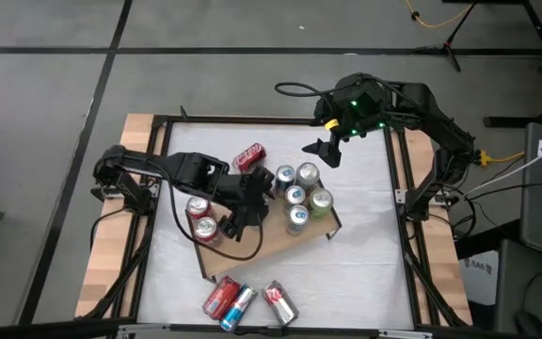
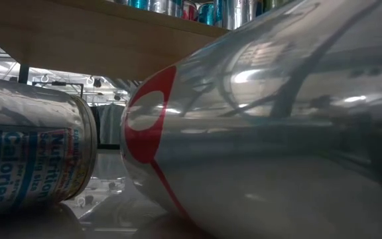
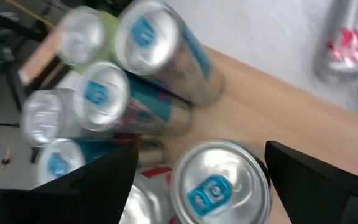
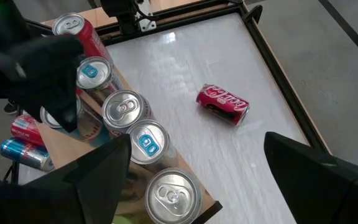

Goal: Place canned beverage on shelf
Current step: Put the blue soda can on the shelf aligned with the other blue soda can

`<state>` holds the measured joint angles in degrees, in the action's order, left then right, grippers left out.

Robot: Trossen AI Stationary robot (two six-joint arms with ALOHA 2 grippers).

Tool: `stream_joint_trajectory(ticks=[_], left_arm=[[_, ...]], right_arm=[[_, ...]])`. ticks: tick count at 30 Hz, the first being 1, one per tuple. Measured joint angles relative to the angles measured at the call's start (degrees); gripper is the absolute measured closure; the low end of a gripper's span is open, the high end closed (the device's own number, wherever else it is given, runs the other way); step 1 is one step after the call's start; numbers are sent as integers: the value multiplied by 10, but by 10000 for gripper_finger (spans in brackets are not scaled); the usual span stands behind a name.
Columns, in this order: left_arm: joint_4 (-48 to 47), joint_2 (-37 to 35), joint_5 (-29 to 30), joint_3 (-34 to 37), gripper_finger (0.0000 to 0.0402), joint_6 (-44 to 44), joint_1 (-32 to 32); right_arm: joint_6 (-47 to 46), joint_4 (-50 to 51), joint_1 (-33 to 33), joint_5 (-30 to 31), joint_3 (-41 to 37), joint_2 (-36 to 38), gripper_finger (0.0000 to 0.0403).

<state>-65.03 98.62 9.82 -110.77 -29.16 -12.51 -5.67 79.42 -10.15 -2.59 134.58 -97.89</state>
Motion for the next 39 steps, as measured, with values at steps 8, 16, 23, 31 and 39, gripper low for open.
stream_joint_trajectory(ticks=[8, 16, 23, 31, 39], left_arm=[[5, -1, -2, -66, 62, 97, 0], [-41, -2, -3, -134, 62, 190, -22], [-73, -2, -23, -139, 62, 417, -64], [-96, -2, 40, -139, 69, 486, -122], [-96, -1, 96, -138, 113, 548, -169]], right_arm=[[0, 0, 0, 0, 0, 0, 47], [0, 0, 1, 0, 0, 0, 47], [0, -33, 37, -5, 0, 0, 47], [0, -119, 112, 15, 0, -14, 47], [0, -118, 149, 21, 0, -39, 47]])
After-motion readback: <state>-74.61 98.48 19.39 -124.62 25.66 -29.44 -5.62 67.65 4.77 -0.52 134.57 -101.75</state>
